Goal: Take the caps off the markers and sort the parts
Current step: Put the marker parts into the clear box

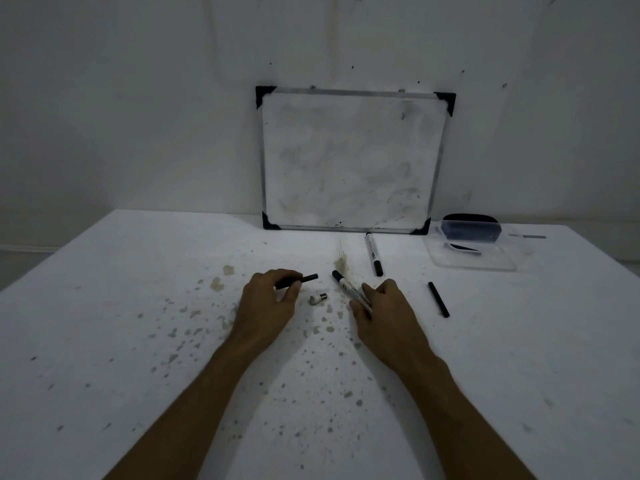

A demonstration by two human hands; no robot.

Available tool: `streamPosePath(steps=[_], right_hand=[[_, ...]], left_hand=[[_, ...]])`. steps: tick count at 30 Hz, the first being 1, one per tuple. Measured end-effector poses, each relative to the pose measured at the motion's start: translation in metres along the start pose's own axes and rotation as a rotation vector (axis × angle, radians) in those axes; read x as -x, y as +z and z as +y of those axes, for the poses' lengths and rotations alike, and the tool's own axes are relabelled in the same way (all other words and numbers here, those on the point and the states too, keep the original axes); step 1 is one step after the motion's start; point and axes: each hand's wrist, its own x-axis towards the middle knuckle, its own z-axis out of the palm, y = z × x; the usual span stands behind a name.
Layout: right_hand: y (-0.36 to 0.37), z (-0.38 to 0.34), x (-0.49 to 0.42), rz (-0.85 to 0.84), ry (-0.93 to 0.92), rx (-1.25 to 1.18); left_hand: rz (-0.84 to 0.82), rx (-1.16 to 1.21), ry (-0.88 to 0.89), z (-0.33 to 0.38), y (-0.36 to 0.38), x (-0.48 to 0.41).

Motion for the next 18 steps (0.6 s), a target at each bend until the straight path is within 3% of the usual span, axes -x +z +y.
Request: streamPosePath(steps=[4, 8, 18], right_hand=[[-0.025, -0.001, 0.004, 0.004, 0.039, -0.111], [-0.069, 0.031, -0.009, 0.139, 0.141, -0.153], [-0.116, 0.171, -0.015, 0.134, 0.466, 0.199]], left_hand=[[-0.037, 0.122, 0.031, 0.024, 0.012, 0.006], [-0.153, 0.145, 0.137, 0.059, 0.035, -0.001], [-0.392, 0.053, 0.26, 0.168, 0.143, -0.095]])
